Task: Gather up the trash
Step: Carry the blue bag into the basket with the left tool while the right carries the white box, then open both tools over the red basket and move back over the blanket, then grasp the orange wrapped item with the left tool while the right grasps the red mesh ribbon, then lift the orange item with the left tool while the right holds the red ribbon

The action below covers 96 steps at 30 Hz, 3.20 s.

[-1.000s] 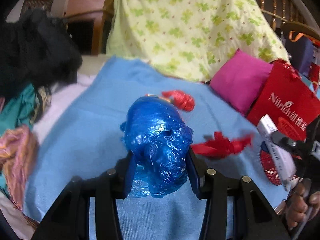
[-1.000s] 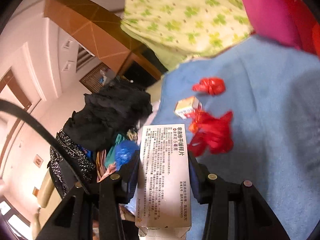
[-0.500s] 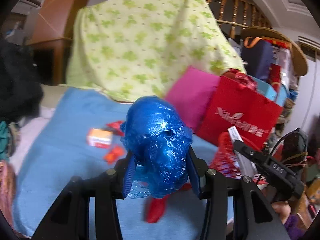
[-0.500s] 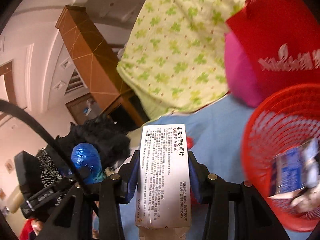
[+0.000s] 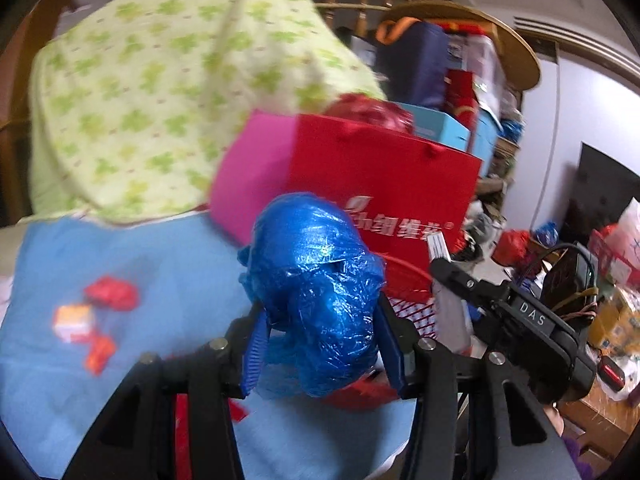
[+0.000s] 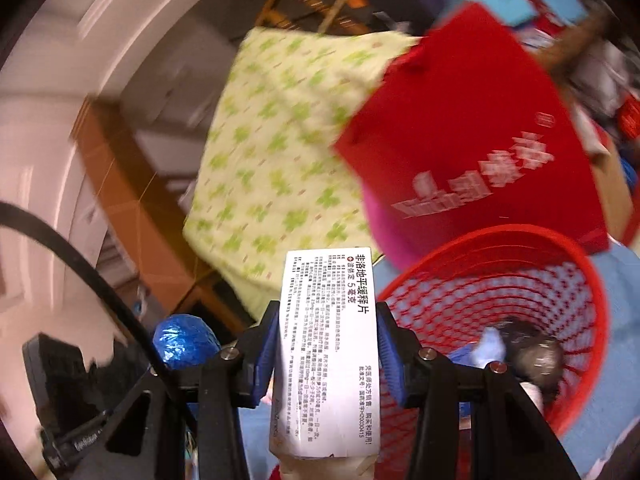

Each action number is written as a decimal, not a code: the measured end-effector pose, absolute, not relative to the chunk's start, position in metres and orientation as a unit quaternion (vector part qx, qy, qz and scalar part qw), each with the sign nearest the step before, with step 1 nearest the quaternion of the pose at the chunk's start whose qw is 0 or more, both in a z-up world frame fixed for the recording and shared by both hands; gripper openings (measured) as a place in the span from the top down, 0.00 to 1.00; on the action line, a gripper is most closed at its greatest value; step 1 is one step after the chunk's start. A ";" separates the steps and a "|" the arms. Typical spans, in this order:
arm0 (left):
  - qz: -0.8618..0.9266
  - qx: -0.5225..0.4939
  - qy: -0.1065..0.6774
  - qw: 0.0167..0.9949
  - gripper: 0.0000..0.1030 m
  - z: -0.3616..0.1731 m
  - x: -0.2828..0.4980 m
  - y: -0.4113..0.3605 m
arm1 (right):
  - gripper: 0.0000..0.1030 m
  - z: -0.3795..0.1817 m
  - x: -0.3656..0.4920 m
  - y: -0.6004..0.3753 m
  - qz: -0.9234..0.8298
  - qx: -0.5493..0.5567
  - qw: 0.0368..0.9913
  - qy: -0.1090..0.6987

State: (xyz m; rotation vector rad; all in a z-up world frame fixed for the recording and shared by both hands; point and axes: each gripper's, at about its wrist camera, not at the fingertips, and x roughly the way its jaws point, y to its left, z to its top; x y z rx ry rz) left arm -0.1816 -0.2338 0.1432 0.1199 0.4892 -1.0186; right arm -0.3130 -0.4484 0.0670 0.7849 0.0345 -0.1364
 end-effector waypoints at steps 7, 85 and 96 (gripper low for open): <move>-0.502 0.100 0.261 0.819 0.33 0.124 -0.176 -0.309 | 0.33 0.044 -0.333 -0.497 -0.122 0.468 0.875 0.009; -0.240 -0.026 0.408 0.881 0.65 -0.028 0.075 -0.107 | 0.66 0.008 -0.076 -0.291 -0.101 0.170 0.927 0.320; -0.207 -0.029 0.325 0.922 0.65 0.028 0.002 -0.067 | 0.66 0.035 -0.106 -0.273 -0.083 0.149 0.953 0.252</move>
